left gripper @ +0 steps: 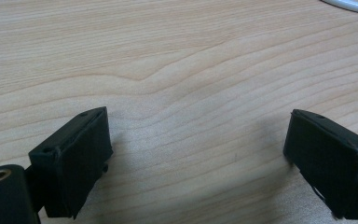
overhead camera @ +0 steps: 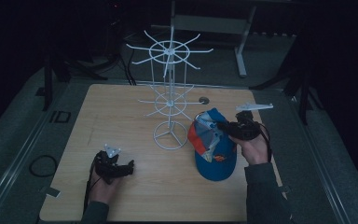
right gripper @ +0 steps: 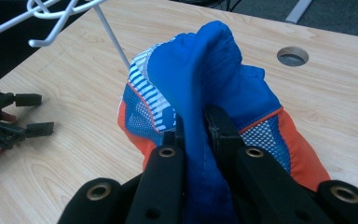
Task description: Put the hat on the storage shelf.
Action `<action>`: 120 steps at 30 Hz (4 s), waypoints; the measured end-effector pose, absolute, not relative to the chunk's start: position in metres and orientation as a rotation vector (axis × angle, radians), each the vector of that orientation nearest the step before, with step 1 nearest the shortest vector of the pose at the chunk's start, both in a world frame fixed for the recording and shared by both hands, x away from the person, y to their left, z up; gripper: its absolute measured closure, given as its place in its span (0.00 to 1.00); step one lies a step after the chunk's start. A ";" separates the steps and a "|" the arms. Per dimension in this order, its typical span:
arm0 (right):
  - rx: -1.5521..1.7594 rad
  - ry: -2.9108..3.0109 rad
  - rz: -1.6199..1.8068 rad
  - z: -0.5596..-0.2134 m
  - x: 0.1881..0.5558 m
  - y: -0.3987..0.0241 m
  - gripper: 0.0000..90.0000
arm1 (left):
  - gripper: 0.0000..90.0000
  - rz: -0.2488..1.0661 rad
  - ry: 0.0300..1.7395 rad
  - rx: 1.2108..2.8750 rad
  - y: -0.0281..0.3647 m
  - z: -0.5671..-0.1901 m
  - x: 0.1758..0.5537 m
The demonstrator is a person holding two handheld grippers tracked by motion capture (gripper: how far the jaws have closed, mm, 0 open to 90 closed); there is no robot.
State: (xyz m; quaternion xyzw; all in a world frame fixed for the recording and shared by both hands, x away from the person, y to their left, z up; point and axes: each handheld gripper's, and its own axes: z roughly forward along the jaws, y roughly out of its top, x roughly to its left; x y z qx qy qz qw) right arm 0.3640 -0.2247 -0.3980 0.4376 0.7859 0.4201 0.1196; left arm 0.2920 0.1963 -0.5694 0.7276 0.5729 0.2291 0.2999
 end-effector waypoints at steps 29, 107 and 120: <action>1.177 2.266 1.314 -0.365 0.346 -0.241 0.94 | 0.09 0.606 1.519 1.934 0.196 -0.569 0.292; 0.869 2.233 1.625 -0.281 0.309 -0.240 0.94 | 0.09 0.605 1.513 1.938 0.195 -0.569 0.292; 0.831 2.234 1.638 -0.275 0.310 -0.242 0.94 | 0.09 0.605 1.513 1.938 0.195 -0.569 0.292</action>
